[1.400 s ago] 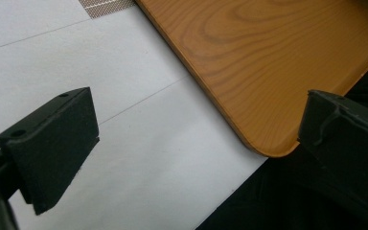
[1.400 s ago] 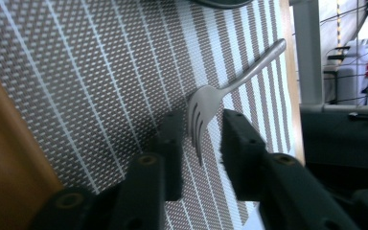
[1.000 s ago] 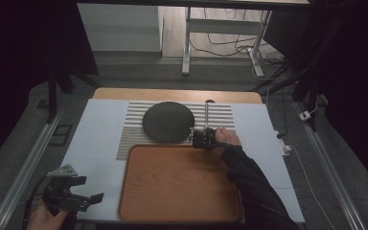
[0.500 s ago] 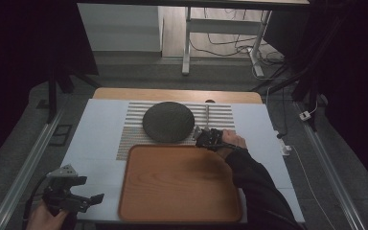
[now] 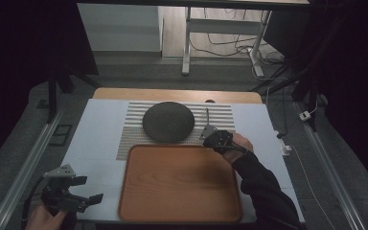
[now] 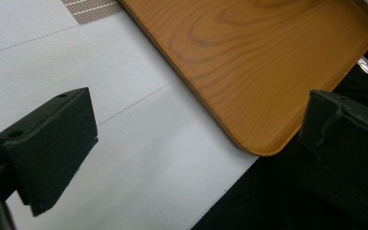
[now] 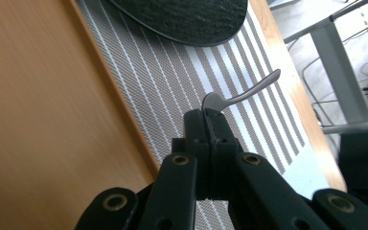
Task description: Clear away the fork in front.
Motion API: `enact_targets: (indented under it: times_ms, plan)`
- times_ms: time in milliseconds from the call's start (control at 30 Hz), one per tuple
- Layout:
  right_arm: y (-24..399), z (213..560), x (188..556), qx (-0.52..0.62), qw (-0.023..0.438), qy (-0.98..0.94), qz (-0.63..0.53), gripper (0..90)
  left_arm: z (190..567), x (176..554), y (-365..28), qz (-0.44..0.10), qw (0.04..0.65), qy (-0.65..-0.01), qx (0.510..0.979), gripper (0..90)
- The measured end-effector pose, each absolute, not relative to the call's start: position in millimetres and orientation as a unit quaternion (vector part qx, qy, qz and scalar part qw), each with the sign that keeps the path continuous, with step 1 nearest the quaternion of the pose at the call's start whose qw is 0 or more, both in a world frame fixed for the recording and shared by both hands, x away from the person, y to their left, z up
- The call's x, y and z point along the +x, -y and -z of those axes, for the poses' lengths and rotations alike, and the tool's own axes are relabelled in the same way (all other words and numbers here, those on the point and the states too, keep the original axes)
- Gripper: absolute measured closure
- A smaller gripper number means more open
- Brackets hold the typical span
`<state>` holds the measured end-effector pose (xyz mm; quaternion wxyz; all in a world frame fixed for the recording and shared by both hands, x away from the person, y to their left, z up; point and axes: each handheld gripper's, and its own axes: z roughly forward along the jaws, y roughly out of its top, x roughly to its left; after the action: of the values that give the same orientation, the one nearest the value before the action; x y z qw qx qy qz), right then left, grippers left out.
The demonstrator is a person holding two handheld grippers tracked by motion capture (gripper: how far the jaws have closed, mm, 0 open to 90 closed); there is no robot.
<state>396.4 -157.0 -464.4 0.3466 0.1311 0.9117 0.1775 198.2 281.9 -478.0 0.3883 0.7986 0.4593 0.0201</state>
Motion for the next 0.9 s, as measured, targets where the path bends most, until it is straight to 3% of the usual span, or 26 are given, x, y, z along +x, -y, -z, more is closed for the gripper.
enact_targets:
  times_ms: [467,900]
  plan:
    - [190,441,370,0.201,0.255,-0.894,-0.308,89.5,476,202,-273,-0.028,0.393,-0.436,0.809,0.0]
    - [209,429,346,0.227,0.164,-0.872,-0.401,89.6,473,225,-242,-0.033,0.403,-0.363,0.840,0.0]
